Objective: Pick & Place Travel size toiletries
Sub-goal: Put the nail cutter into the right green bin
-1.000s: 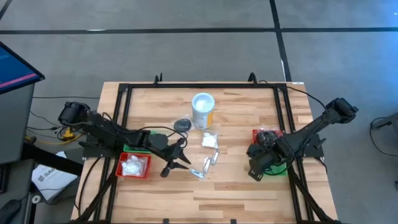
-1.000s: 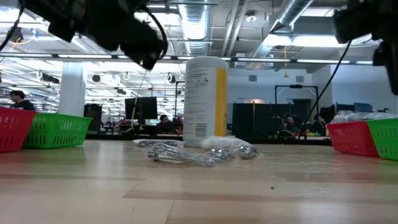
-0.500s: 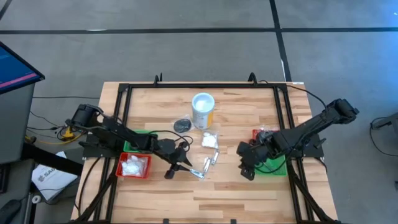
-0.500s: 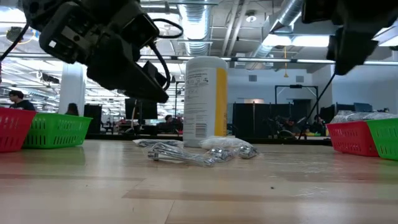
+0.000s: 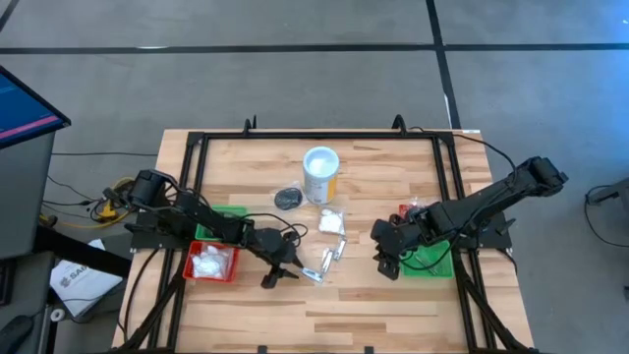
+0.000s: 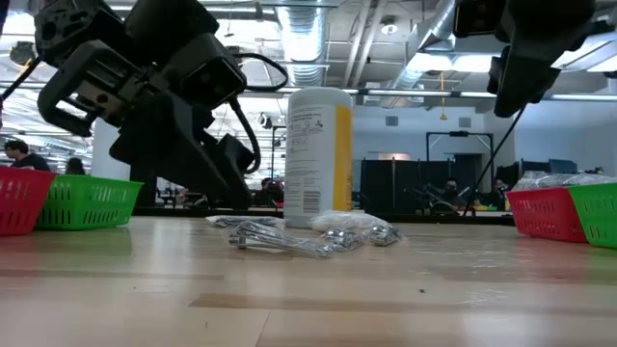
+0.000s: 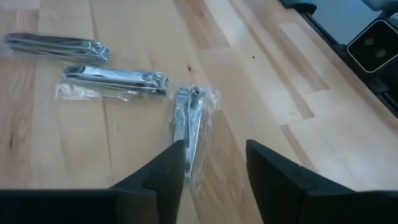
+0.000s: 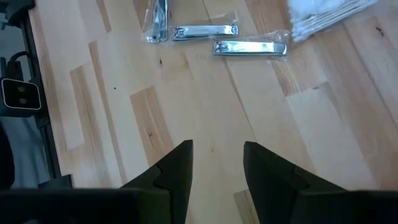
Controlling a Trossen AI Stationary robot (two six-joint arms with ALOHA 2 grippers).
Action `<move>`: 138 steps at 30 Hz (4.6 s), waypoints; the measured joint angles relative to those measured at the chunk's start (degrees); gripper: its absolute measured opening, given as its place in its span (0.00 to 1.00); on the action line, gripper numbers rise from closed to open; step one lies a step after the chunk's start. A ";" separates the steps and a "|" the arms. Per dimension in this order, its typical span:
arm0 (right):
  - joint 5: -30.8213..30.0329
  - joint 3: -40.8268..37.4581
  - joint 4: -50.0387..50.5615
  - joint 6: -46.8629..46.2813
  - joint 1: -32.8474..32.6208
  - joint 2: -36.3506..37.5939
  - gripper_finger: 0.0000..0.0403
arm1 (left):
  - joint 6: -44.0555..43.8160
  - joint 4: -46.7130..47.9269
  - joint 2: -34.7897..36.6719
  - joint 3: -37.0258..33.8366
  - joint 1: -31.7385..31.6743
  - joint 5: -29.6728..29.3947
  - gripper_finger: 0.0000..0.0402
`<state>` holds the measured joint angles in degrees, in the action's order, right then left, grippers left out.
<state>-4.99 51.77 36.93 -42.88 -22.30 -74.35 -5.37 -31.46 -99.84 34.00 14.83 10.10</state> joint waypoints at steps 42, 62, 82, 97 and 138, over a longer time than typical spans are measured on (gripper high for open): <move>-2.58 0.00 -1.52 1.51 -0.03 0.00 0.32 | 1.05 -10.39 -9.70 0.15 0.57 -8.32 0.64; -2.58 0.00 -1.90 1.51 -0.07 0.00 0.32 | 3.66 -7.48 -9.76 0.24 0.94 -9.96 0.24; -2.58 0.02 -2.10 1.53 -0.03 -0.01 0.32 | 3.40 -4.53 -5.15 -0.31 1.12 -6.72 0.10; -2.58 0.02 -5.75 5.87 0.34 -0.02 0.32 | 5.52 -4.10 5.81 -0.13 0.61 -14.06 0.10; -2.56 0.02 -13.86 16.51 5.76 -0.02 0.32 | 6.67 -9.56 4.23 8.11 -5.59 -15.23 0.10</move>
<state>-7.55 51.79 23.06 -26.37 -16.54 -74.37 1.30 -41.02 -95.60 42.11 9.24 -5.13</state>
